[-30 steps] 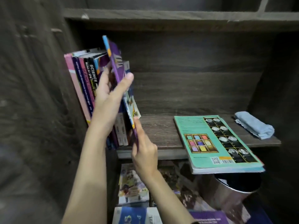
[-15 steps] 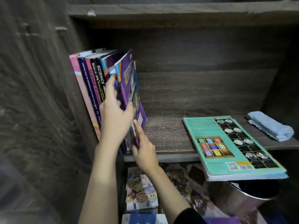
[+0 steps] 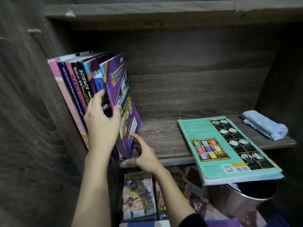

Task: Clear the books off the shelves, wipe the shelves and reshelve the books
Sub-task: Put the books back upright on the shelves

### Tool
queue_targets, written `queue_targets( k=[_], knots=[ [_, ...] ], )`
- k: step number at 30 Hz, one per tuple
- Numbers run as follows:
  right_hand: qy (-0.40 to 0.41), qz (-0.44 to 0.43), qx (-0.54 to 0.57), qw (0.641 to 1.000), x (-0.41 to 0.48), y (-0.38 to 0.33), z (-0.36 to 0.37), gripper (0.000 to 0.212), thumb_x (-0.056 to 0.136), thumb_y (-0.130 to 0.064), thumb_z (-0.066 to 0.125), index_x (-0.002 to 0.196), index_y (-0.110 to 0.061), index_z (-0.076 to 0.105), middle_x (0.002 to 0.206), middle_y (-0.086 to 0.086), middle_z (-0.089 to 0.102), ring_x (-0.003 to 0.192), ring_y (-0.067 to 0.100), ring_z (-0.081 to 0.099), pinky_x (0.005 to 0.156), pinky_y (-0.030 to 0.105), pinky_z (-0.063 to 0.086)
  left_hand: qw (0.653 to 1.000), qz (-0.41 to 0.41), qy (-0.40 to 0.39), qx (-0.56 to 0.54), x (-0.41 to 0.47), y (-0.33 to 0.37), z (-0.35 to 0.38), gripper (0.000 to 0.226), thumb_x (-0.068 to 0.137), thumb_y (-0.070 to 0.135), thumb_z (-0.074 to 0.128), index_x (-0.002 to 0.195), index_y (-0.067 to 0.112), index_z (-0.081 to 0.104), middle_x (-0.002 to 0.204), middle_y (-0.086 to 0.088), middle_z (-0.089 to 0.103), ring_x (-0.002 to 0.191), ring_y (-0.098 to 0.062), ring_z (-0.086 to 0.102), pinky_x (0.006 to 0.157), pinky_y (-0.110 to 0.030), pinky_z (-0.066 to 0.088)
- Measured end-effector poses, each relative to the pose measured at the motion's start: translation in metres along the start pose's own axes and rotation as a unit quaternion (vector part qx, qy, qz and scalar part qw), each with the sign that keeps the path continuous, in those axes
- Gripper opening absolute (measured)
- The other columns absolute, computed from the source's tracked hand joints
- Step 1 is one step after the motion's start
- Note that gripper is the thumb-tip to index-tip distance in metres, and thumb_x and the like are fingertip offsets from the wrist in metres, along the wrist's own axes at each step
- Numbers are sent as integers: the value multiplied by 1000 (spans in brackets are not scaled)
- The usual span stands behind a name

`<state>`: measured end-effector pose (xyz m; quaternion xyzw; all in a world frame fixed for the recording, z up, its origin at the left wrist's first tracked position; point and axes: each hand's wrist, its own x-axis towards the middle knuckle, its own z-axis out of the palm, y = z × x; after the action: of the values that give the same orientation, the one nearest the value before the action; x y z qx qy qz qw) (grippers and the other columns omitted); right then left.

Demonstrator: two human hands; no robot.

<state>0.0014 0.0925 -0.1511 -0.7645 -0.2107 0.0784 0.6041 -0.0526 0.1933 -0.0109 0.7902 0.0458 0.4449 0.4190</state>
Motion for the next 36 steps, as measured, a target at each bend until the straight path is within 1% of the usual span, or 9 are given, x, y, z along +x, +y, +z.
queue_targets(
  k=[3,5,10,14,19,25,28,31,36],
  knots=[
    [-1,-7,0,1000,0,0,0,95,63,-11,87,143,-32,39,135,-6,48,124,9,47,92,13,47,1000,14,17,13,-1,1,3,45,87,10,64,130,9,51,124,-9,57,99,-10,56,76,1,38],
    [30,-12,-19,999,1,1,2,87,66,-13,86,142,-20,45,135,1,53,123,11,50,103,21,42,999,27,23,22,-3,2,5,43,85,4,65,126,4,53,118,-12,58,93,-12,57,67,7,35],
    [71,-17,-72,995,1,-1,5,68,68,-14,85,129,-3,57,124,10,62,109,8,53,89,0,33,999,29,33,25,-6,1,8,44,83,-3,64,125,5,54,111,-11,57,88,-11,57,64,6,37],
    [61,-5,-108,992,1,-2,8,72,72,-20,82,135,-6,51,134,6,55,123,13,50,99,7,29,999,22,34,25,-5,0,8,44,84,2,65,125,10,53,111,-8,58,88,-8,57,66,-1,43],
    [-44,34,-107,993,1,-14,-7,80,72,-4,77,144,-12,41,143,5,48,130,15,46,113,26,32,997,9,78,24,-5,9,7,49,85,16,65,130,17,45,112,0,59,88,-11,57,81,-28,48],
    [147,-7,-149,978,-20,-34,-64,36,89,-2,54,122,-13,64,121,8,65,113,21,59,97,20,40,977,71,194,-45,-17,38,31,29,85,11,55,113,5,56,103,-9,60,76,-7,50,74,-16,43],
    [248,-6,-156,956,-34,-38,-101,31,89,-1,51,112,-12,70,114,6,69,109,20,60,94,22,41,987,34,127,-97,-31,47,60,19,88,12,54,107,9,58,96,1,59,64,-1,51,68,-10,40],
    [319,30,-205,925,-52,-30,-136,33,87,0,49,107,-13,72,112,7,70,110,23,59,94,28,41,991,-68,-51,-101,-57,45,98,13,92,14,56,104,12,61,91,3,60,68,1,51,66,-17,39],
    [383,152,-369,833,-87,-6,-189,37,91,-28,54,126,-16,59,132,7,56,127,25,42,105,36,31,914,-190,-353,68,-111,24,151,28,93,35,54,113,14,56,116,-8,63,110,-25,57,87,-27,40]
  ],
)
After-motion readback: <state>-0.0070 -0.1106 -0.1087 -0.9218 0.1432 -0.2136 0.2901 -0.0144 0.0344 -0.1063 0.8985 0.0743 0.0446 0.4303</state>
